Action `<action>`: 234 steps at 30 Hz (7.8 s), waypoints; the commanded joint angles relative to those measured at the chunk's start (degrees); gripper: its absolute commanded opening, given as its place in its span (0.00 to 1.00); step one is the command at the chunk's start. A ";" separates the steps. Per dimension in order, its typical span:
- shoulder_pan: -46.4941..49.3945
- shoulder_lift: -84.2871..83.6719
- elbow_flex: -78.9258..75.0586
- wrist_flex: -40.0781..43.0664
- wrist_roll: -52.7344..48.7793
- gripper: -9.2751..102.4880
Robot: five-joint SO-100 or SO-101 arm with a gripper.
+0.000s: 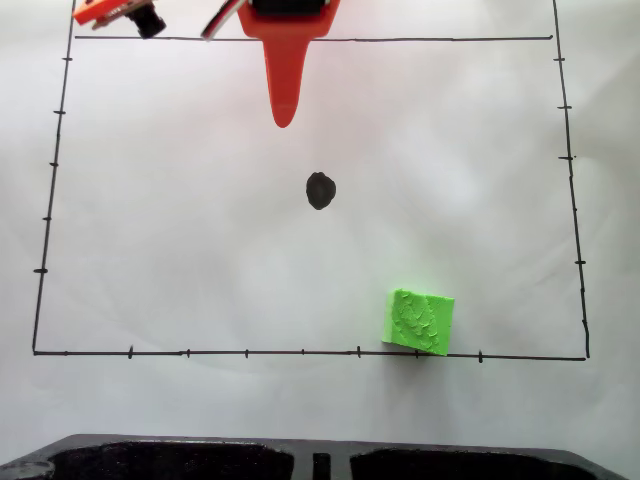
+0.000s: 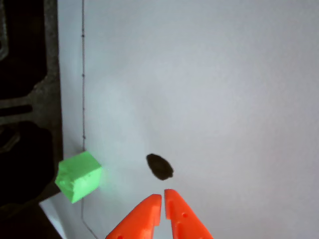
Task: Grasp the colored block, Place it on the black dot, and then return the arm to the default position.
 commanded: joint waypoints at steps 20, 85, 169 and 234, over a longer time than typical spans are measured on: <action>-0.70 0.62 -0.26 0.35 -0.26 0.08; -16.26 -97.47 -90.79 8.09 34.45 0.10; -18.54 -125.68 -112.32 17.14 33.57 0.20; -6.77 -89.38 -61.00 13.71 4.22 0.40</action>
